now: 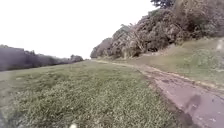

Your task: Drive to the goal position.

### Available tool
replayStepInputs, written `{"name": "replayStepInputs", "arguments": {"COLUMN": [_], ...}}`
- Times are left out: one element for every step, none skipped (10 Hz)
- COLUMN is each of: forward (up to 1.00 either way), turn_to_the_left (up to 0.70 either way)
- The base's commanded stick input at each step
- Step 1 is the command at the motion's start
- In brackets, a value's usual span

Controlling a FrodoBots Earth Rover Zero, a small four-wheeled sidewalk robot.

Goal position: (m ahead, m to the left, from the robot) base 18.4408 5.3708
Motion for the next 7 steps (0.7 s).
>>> {"name": "replayStepInputs", "arguments": {"forward": [0.05, 0.05, 0.05, 0.05, 0.05, 0.04, 0.05], "turn_to_the_left": [0.00, 0.00, 0.00, 0.00, 0.00, 0.00, 0.00]}}
